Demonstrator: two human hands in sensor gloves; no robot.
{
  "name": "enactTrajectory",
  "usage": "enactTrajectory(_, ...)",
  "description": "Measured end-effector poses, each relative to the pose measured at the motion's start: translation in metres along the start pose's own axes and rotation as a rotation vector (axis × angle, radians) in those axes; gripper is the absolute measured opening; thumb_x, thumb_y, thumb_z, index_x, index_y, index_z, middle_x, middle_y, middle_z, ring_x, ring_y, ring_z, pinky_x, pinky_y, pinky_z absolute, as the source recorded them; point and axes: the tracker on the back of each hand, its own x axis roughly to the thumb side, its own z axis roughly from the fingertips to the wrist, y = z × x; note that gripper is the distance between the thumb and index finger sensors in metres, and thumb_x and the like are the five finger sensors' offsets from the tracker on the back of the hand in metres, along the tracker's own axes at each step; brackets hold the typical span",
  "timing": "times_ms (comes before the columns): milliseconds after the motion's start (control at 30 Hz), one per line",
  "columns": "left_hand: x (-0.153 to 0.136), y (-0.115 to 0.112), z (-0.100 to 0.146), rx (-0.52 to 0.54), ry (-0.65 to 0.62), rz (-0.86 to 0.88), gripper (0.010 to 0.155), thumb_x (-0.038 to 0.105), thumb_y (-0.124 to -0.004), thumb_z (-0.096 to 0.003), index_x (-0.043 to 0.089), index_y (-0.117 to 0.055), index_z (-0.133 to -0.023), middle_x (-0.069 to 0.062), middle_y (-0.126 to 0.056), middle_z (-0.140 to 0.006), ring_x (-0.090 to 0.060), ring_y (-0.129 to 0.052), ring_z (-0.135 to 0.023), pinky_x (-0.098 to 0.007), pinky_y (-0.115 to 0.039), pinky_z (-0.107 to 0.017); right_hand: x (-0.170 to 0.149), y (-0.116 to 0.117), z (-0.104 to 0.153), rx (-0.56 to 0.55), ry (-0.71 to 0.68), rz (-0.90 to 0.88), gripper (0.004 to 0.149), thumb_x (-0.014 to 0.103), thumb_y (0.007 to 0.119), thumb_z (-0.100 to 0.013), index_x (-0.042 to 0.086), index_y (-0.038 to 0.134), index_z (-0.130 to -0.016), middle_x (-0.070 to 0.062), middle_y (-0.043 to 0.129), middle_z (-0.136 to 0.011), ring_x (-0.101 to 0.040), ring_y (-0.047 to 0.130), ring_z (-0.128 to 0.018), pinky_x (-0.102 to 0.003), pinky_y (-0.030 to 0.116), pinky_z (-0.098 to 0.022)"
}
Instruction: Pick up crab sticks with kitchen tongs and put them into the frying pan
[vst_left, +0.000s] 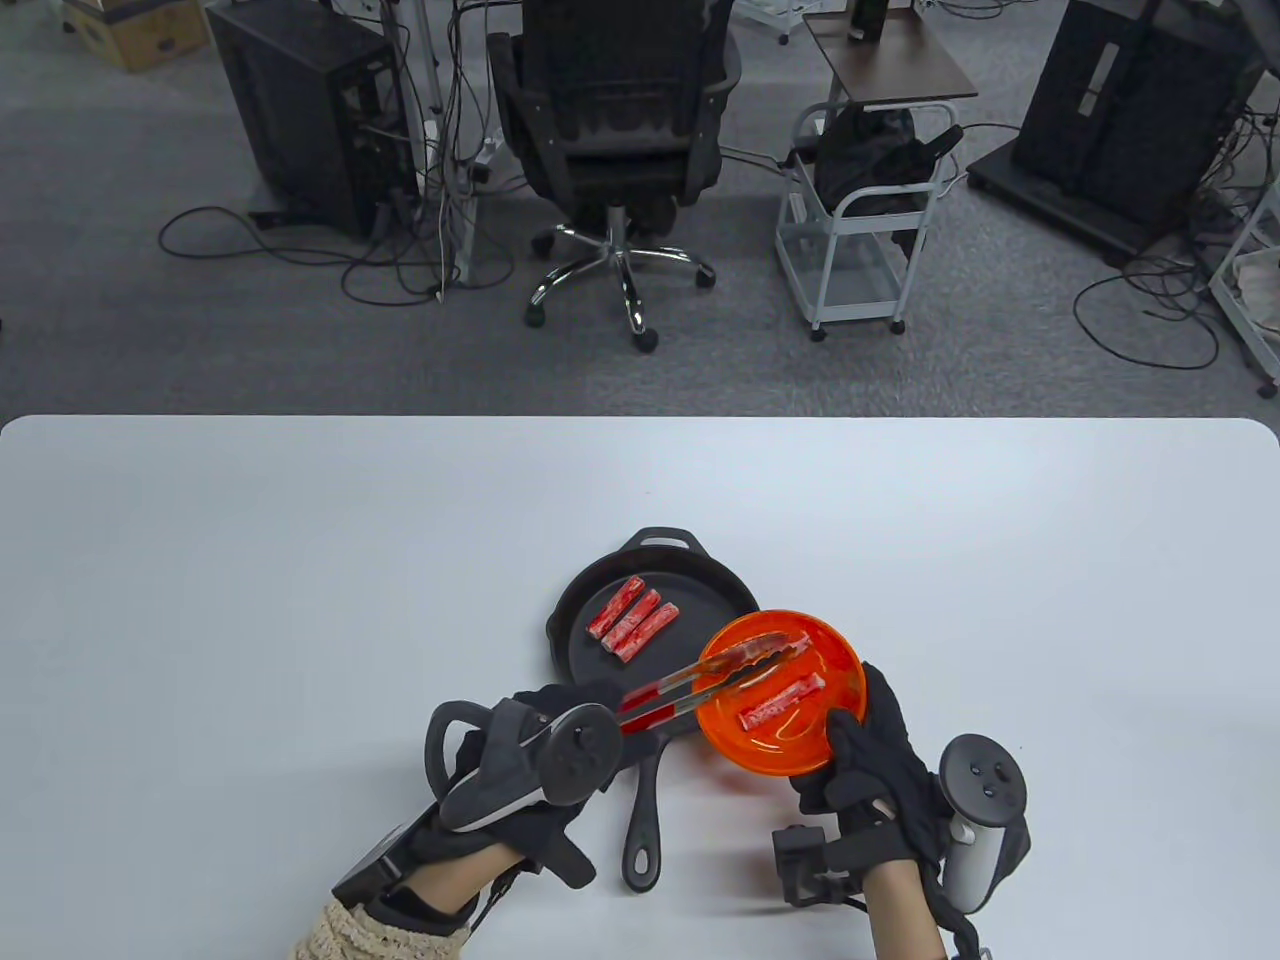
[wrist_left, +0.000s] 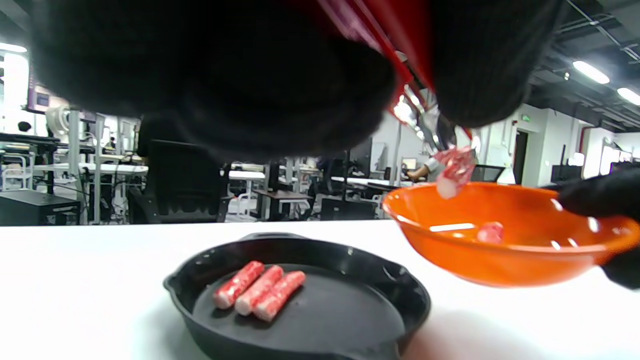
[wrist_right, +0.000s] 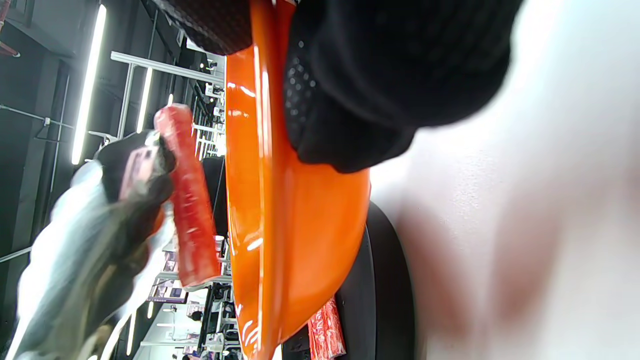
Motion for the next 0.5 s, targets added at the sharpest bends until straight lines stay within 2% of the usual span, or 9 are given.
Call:
enactTrajectory(233, -0.035, 0.005, -0.009, 0.017, 0.11, 0.048, 0.072, 0.07, -0.08, -0.0493, 0.011, -0.088, -0.09, 0.006, -0.105, -0.052, -0.013, -0.106, -0.024, -0.037, -0.092, -0.023, 0.0, 0.0, 0.0, -0.002, 0.003, 0.0, 0.063, 0.025, 0.066, -0.055, 0.015, 0.044, -0.113, -0.032, 0.07, -0.099, -0.029, 0.101, -0.026, -0.021, 0.094, -0.011)
enactTrajectory(367, -0.054, -0.009, -0.018, -0.021, 0.181, 0.054, 0.073, 0.07, -0.08, -0.0491, 0.011, -0.088, -0.09, 0.006, -0.105, -0.052, -0.014, -0.106, -0.024, -0.037, -0.092, -0.023, 0.0, 0.001, 0.0, 0.003, 0.004, 0.004, 0.063, 0.025, 0.066, -0.055, 0.015, 0.044, -0.113, -0.032, 0.07, -0.099, -0.028, 0.101, -0.026, -0.021, 0.094, -0.011)
enactTrajectory(500, -0.061, -0.027, -0.026, -0.07, 0.201, 0.037, 0.073, 0.07, -0.08, -0.049, 0.011, -0.088, -0.09, 0.006, -0.105, -0.051, -0.014, -0.106, -0.024, -0.037, -0.092, -0.023, -0.001, 0.001, 0.0, 0.002, 0.006, 0.003, 0.063, 0.025, 0.066, -0.055, 0.015, 0.044, -0.113, -0.032, 0.07, -0.099, -0.028, 0.101, -0.026, -0.021, 0.094, -0.011)
